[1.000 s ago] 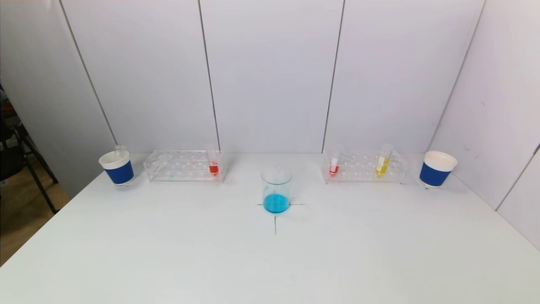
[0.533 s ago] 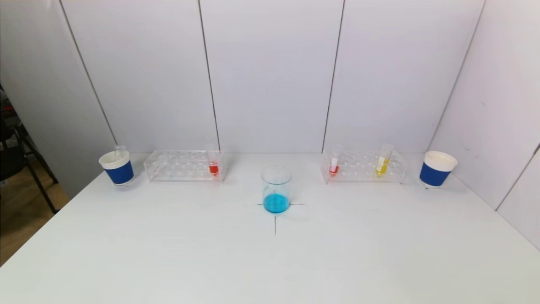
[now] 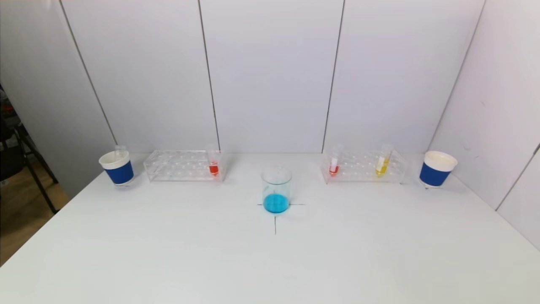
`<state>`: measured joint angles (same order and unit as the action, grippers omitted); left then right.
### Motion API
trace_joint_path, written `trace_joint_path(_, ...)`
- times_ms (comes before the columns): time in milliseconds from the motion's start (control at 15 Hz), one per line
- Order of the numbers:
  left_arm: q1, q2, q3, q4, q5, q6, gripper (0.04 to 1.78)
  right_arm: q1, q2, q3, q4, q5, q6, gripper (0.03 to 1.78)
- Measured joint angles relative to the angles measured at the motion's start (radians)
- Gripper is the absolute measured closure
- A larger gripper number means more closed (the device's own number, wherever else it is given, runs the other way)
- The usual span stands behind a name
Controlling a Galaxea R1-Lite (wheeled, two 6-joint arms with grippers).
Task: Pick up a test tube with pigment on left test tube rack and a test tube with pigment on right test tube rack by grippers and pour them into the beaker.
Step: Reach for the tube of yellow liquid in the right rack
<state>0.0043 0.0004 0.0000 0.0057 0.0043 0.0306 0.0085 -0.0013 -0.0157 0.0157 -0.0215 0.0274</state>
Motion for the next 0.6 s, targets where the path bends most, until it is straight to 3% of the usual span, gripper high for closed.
trace_joint_path(267,0.000,0.000,0.000,0.000,0.000,0.000,0.06,0.001,0.055,-0.179,0.038,0.009,0.001,0.04)
trace_joint_path(600,0.000,0.000,0.000,0.000,0.000,0.000,0.06,0.018,0.352,-0.452,0.011,0.014,-0.001,0.04)
